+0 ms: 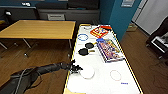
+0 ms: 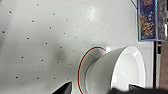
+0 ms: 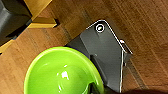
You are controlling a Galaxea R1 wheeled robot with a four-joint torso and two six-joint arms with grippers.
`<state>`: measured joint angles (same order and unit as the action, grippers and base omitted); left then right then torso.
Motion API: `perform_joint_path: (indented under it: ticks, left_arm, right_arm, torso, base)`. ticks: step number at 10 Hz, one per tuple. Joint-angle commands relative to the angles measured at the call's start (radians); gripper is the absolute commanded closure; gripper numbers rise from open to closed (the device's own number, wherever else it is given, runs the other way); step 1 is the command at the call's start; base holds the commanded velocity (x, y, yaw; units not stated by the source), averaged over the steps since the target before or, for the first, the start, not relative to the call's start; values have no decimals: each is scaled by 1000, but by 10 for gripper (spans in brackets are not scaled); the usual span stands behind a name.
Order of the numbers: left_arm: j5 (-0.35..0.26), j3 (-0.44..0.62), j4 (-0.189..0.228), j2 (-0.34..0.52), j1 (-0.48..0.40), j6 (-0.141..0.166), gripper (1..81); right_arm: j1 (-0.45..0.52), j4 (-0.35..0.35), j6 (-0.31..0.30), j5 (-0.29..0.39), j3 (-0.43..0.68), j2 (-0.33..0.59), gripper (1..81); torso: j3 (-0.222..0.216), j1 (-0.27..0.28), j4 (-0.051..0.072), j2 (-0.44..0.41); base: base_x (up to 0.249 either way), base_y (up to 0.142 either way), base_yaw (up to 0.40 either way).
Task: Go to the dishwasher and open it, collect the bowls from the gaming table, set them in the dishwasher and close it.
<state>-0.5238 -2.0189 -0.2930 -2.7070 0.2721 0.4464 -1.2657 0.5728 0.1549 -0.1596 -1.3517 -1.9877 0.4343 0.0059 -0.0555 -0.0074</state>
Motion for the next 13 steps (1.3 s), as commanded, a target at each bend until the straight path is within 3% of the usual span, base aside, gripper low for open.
perform_joint_path:
  ticks: [1,6,7,10,13]
  left_arm:
    - [-62,-43,0,-56,-146,2,10]
    - [-105,-187,58,-218,-124,2,10]
    - [-111,-187,72,-232,-120,-1,811]
    - [-108,1,72,-147,-188,-2,811]
    - [-108,253,67,46,-291,2,811]
  right_arm:
    - [36,-5,-3,81,11,60,811]
    - [36,-5,-8,83,-25,47,811]
    - [35,-7,-8,83,-33,44,811]
    - [36,-8,-8,87,-46,30,811]
    - [29,-8,-5,87,-36,37,811]
  torso:
    - [0,0,0,0]
    - [0,0,0,0]
    - [0,0,0,0]
    - [0,0,0,0]
    - [1,1,0,0]
  base:
    - [0,0,0]
    - [0,0,0]
    - [0,0,0]
    - [0,0,0]
    - [0,0,0]
